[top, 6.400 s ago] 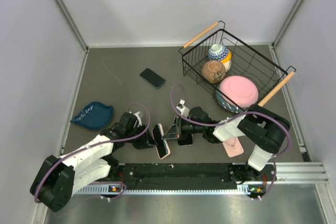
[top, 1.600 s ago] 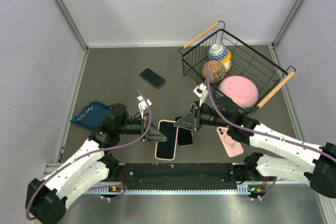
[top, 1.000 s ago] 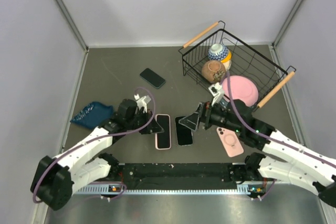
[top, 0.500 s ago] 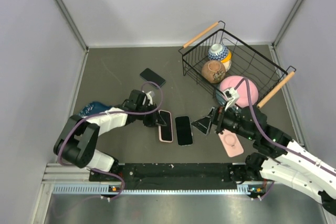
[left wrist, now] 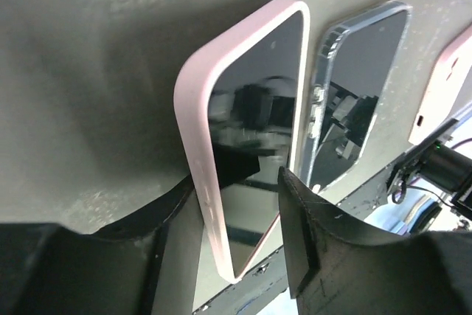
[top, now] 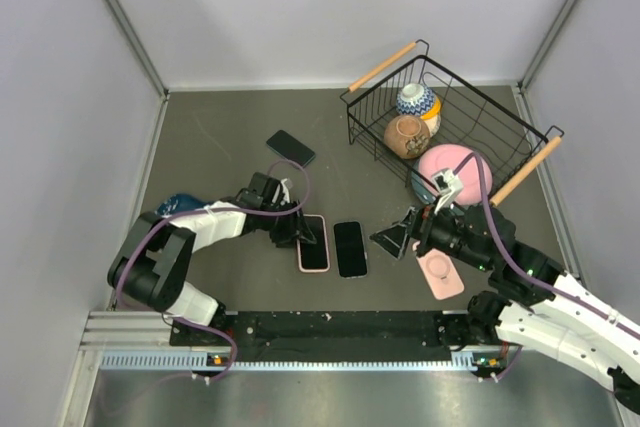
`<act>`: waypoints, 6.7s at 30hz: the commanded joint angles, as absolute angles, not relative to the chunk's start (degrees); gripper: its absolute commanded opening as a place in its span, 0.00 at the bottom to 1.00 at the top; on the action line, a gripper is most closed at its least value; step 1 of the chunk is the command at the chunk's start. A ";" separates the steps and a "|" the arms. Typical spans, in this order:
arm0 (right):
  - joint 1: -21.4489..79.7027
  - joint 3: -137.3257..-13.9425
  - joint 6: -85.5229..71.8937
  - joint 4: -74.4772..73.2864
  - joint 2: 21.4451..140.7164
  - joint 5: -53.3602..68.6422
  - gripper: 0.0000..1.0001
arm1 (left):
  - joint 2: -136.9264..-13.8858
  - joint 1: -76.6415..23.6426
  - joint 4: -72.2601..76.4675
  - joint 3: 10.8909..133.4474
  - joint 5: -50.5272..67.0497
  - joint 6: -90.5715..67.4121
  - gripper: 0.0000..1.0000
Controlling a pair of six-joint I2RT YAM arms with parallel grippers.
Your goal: Put the phone into the phone case
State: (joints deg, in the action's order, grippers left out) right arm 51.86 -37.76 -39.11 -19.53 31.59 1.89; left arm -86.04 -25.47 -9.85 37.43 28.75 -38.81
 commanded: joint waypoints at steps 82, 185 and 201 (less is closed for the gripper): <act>52.21 -39.29 -42.45 -20.39 32.26 -4.30 0.99 | -116.82 -15.64 -32.43 95.81 0.63 -29.10 0.75; 42.01 -48.08 -26.37 -42.81 84.55 -18.81 0.27 | -52.47 -12.74 -27.51 37.88 16.88 -28.92 0.00; 41.66 -47.37 -23.82 -38.32 88.86 -17.67 0.19 | -52.47 -12.74 -27.16 39.02 17.67 -29.09 0.00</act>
State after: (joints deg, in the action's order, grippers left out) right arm 42.24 -47.62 -24.53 -41.76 87.53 -18.35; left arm -54.11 -12.84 -30.15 36.53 17.06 -29.87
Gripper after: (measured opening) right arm 0.218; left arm 0.749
